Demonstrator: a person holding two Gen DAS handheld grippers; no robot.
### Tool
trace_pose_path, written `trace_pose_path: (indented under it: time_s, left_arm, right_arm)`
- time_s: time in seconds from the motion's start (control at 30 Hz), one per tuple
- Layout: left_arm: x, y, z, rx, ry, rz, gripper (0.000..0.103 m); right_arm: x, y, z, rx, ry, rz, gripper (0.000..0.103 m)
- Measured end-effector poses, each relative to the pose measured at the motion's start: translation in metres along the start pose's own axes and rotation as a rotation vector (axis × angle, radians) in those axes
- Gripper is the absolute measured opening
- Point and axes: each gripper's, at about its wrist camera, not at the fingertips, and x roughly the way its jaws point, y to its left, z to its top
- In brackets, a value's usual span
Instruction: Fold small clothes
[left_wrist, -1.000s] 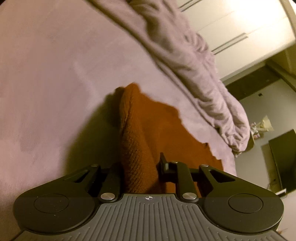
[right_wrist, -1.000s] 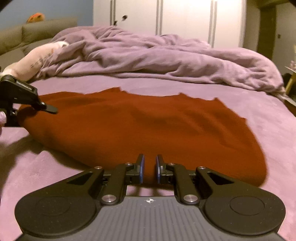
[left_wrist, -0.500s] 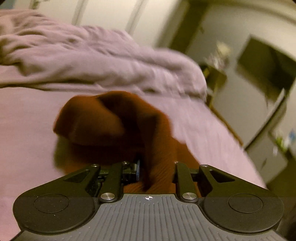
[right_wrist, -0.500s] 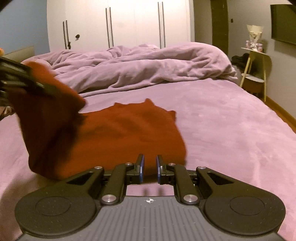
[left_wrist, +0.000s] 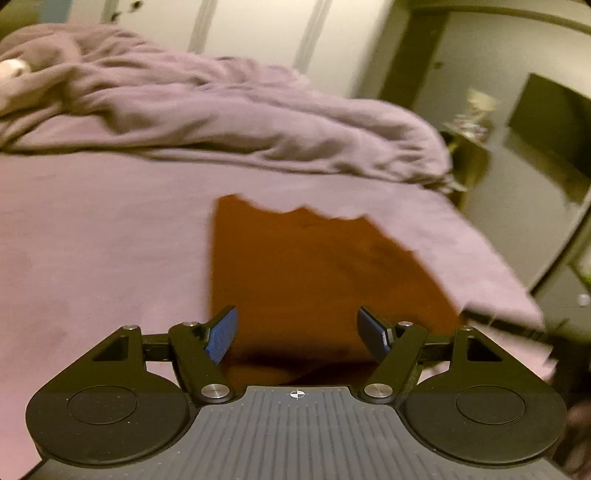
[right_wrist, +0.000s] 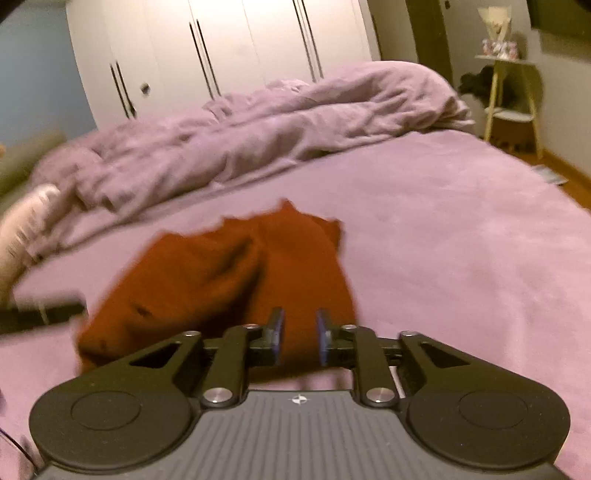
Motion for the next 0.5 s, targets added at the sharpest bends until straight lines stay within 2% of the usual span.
trace_pose_path:
  time_s: [0.07, 0.1, 0.2, 0.27, 0.3, 0.4, 0.47, 0.5]
  left_arm:
    - [0.004, 0.01, -0.006, -0.036, 0.034, 0.023, 0.077]
    - [0.006, 0.013, -0.01, -0.041, 0.052, 0.032, 0.077]
    - [0.011, 0.013, -0.019, -0.013, 0.083, 0.04, 0.08]
    - [0.015, 0.015, -0.022, -0.001, 0.104, 0.046, 0.08]
    - [0.017, 0.015, -0.024, 0.006, 0.109, 0.053, 0.08]
    - [0.023, 0.015, -0.026, 0.016, 0.119, 0.063, 0.081]
    - [0.025, 0.018, -0.027, 0.0, 0.126, 0.062, 0.081]
    - [0.027, 0.019, -0.026, -0.009, 0.129, 0.069, 0.081]
  right_arm:
    - [0.006, 0.01, 0.012, 0.041, 0.007, 0.082, 0.041]
    - [0.013, 0.016, 0.019, 0.058, 0.021, 0.135, 0.042]
    - [0.033, 0.038, 0.029, 0.049, 0.064, 0.218, 0.045]
    - [0.056, 0.051, 0.032, 0.019, 0.117, 0.237, 0.048]
    - [0.071, 0.055, 0.032, 0.01, 0.167, 0.238, 0.053]
    - [0.106, 0.054, 0.03, 0.055, 0.287, 0.238, 0.059]
    - [0.12, 0.048, 0.031, 0.109, 0.304, 0.261, 0.058]
    - [0.123, 0.047, 0.032, 0.13, 0.298, 0.275, 0.055]
